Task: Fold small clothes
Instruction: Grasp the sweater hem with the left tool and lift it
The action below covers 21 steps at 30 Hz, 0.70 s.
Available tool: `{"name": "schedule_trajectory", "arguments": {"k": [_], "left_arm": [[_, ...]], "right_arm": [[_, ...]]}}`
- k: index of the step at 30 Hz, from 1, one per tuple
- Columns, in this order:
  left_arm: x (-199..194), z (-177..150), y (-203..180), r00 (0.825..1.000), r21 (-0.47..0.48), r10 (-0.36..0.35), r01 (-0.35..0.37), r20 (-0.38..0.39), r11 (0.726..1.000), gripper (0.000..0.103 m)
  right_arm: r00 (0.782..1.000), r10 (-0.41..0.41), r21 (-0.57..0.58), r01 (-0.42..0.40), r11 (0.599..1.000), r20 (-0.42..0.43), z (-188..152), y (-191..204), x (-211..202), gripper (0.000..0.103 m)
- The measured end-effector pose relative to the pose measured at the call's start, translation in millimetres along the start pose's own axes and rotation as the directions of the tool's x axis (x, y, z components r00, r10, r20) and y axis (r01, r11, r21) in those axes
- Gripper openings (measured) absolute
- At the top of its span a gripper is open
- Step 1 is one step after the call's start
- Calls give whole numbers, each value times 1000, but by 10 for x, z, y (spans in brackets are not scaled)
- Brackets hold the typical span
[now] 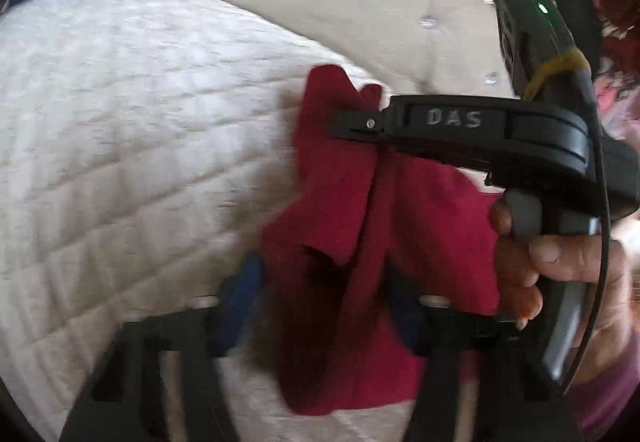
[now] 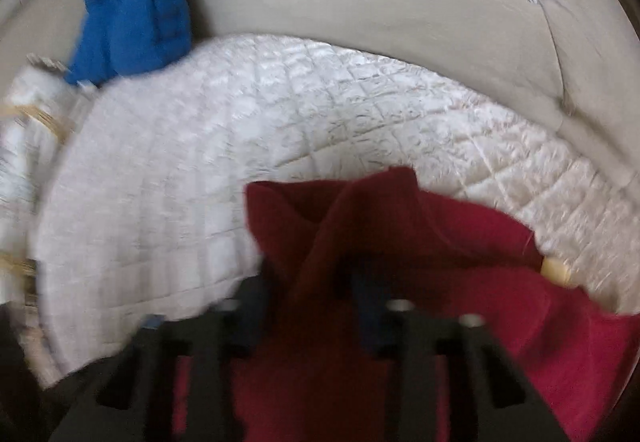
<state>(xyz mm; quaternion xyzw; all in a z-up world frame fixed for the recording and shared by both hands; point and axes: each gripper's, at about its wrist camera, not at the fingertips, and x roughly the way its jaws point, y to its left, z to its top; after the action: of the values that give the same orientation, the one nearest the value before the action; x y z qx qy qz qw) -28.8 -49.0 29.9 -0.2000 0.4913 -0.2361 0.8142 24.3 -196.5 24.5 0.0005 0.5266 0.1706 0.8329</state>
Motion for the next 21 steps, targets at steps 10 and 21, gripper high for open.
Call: {"name": "schedule_trajectory", "arguments": {"k": [10, 21], "left_arm": [[-155, -152, -543, 996, 231, -56, 37, 74, 972, 1], [-242, -185, -446, 995, 207, -63, 47, 72, 977, 4]], "right_arm": [[997, 51, 89, -56, 994, 66, -35, -205, -400, 68], [999, -28, 33, 27, 999, 18, -77, -55, -154, 27]]}}
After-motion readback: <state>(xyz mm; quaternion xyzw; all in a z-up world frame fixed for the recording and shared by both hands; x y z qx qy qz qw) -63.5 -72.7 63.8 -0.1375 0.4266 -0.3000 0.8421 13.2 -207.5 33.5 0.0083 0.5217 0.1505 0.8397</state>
